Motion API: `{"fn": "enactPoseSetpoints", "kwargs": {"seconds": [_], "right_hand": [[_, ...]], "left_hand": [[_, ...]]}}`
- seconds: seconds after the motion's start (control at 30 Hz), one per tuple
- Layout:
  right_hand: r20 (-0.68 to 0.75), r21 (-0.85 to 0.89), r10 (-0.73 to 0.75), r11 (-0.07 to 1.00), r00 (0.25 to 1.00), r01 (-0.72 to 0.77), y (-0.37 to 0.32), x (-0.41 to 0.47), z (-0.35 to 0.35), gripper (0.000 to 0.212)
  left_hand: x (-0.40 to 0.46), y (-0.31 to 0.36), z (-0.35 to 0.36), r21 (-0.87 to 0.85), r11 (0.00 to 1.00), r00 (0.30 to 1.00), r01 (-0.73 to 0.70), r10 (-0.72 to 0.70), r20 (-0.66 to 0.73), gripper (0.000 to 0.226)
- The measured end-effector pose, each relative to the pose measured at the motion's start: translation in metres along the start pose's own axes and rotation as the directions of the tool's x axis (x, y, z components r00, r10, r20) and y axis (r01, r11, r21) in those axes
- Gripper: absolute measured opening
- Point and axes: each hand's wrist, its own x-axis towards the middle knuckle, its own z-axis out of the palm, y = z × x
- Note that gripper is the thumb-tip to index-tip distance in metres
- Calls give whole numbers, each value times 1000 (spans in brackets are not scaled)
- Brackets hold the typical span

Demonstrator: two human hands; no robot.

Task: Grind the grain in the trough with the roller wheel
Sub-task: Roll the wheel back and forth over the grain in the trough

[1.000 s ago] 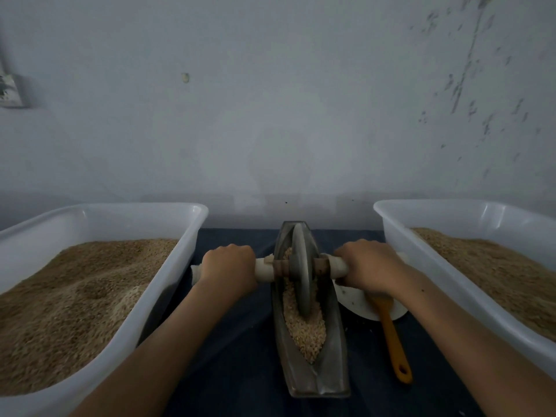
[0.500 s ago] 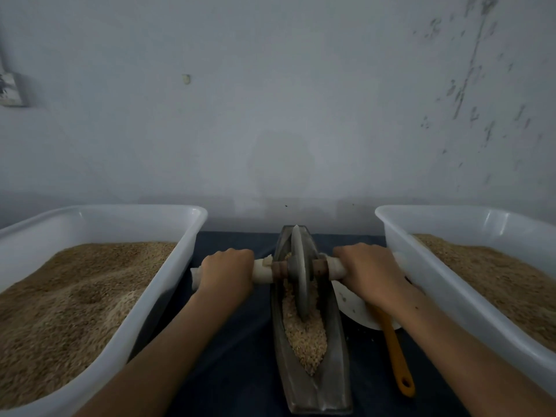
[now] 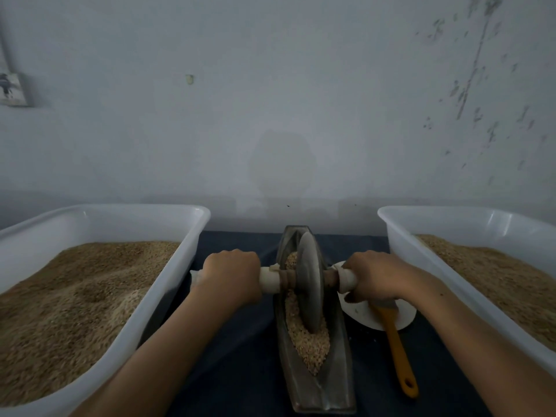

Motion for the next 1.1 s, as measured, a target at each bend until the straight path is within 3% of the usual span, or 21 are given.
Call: {"fn": "enactPoseSetpoints", "kwargs": {"seconds": [0.17,0.3,0.4,0.6,0.67,0.8,0.97,1.1], "right_hand": [[-259,-1,7,1000,966,-7,-2,5,12,9],[-377,-14,11,1000,926,-17,-4,6,17,11],[-363,-42,-4,999,932,-12,-3,6,16,8],[-29,-13,1,1000,1000,-1,0,2,2,16],[20,2,-6,1000,1000,6,1,1,0,20],[-62,-15,7,1000,998,-8,0,3,5,14],[-367,-44,10,999,930,-28,-3,6,15,8],[-364,-39,10,999,932,-26,-5,5,15,9]], "left_hand": [[2,5,6,-11,999,993,45,-46,-113,19],[2,4,9,-53,998,987,47,-54,-153,23],[1,4,9,-40,998,988,54,-59,-146,22],[-1,2,2,-5,1000,1000,10,-10,-26,27],[-1,1,1,-4,1000,1000,-6,6,-10,28],[0,2,3,-5,1000,999,11,-11,-36,26],[3,3,10,-38,998,988,46,-51,-148,20],[3,2,10,-57,998,987,40,-48,-154,22]]}}
